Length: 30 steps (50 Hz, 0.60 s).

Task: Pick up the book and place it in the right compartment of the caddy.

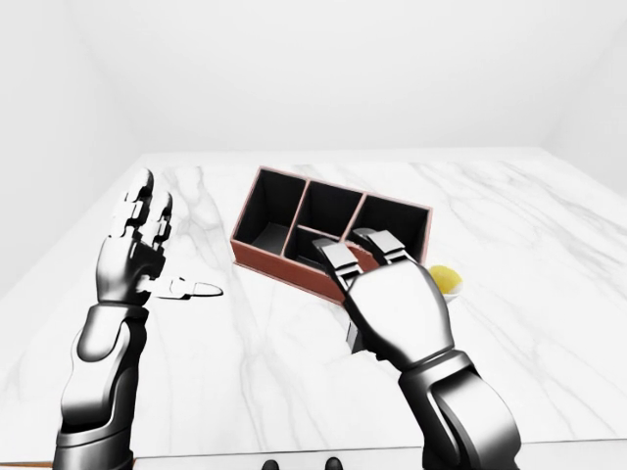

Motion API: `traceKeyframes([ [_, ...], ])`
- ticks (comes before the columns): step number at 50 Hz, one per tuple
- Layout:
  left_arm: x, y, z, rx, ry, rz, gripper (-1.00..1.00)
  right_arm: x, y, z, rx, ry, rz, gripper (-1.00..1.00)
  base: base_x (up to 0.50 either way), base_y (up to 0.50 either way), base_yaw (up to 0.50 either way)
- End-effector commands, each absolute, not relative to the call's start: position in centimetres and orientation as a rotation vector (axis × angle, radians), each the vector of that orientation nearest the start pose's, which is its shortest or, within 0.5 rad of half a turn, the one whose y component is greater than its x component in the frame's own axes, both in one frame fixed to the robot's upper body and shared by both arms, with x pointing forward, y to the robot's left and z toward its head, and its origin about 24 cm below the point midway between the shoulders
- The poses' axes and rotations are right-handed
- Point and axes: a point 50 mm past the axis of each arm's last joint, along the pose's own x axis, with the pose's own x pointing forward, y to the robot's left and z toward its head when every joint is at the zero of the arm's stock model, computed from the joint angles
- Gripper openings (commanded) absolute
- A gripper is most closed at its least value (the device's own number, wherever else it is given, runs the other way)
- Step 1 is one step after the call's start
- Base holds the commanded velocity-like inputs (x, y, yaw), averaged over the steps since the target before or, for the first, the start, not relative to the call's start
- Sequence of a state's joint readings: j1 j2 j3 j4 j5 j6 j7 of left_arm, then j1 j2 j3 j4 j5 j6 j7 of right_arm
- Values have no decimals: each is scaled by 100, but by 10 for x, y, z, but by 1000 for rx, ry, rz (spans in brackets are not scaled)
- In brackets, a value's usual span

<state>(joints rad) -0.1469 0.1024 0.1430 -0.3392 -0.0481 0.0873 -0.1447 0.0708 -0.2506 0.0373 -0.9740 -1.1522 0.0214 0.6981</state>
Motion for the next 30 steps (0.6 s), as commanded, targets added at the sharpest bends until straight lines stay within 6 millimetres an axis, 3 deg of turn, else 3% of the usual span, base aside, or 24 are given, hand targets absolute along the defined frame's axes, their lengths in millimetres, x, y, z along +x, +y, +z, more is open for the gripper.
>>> traceKeyframes([
  [1, 260, 178, 152, 86, -401, -55, 100, 174, -130, 186, -1496, -371, 223, 56, 0, 0, 0],
  [15, 260, 180, 148, 81, -386, -48, 100, 187, -129, 164, -1424, -248, 250, 56, 0, 0, 0],
  [30, 260, 181, 148, 82, -386, -42, 100, 200, -137, 147, -1432, -162, 288, 40, 0, 0, 0],
])
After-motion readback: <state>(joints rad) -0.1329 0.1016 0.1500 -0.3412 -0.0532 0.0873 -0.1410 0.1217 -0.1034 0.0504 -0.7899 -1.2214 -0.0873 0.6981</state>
